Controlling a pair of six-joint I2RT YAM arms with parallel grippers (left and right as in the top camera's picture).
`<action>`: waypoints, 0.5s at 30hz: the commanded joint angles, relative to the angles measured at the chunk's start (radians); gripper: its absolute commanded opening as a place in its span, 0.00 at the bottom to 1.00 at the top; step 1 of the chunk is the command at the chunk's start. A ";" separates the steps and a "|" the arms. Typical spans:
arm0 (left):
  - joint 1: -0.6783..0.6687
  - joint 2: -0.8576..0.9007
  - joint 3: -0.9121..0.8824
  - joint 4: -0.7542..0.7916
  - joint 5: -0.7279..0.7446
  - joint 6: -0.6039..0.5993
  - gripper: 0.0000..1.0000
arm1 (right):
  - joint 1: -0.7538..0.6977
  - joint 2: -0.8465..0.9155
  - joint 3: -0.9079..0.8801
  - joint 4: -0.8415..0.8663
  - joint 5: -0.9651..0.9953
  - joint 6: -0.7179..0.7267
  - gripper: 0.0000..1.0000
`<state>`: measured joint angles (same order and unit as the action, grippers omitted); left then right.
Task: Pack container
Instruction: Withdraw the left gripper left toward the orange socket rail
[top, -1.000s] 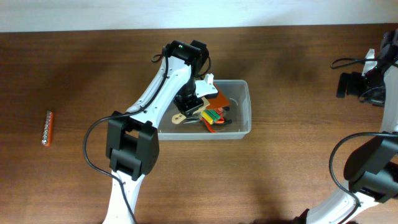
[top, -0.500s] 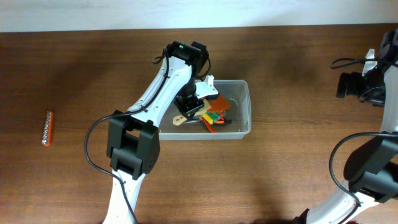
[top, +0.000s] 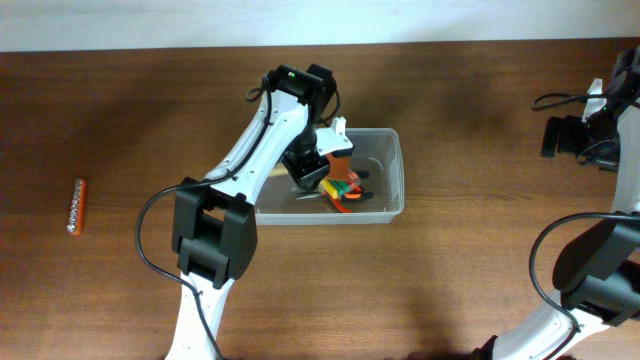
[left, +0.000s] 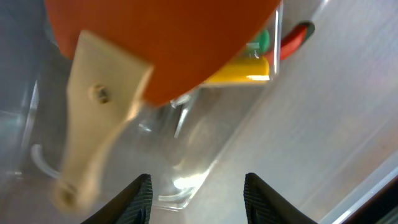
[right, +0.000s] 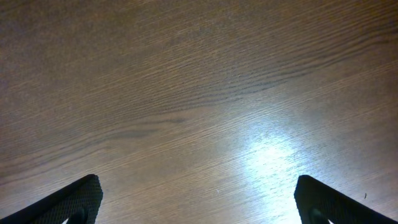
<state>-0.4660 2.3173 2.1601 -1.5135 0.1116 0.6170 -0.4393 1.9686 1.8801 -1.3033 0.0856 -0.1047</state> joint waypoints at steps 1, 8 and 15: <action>0.004 0.007 0.089 0.019 -0.032 -0.029 0.49 | -0.005 0.002 -0.003 0.003 -0.002 0.009 0.99; 0.032 0.006 0.311 0.036 -0.283 -0.258 0.49 | -0.005 0.002 -0.003 0.003 -0.002 0.009 0.99; 0.124 0.000 0.547 -0.084 -0.439 -0.553 0.55 | -0.005 0.002 -0.003 0.003 -0.002 0.009 0.99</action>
<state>-0.3931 2.3173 2.6255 -1.5532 -0.2054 0.2665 -0.4393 1.9686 1.8801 -1.3033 0.0856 -0.1047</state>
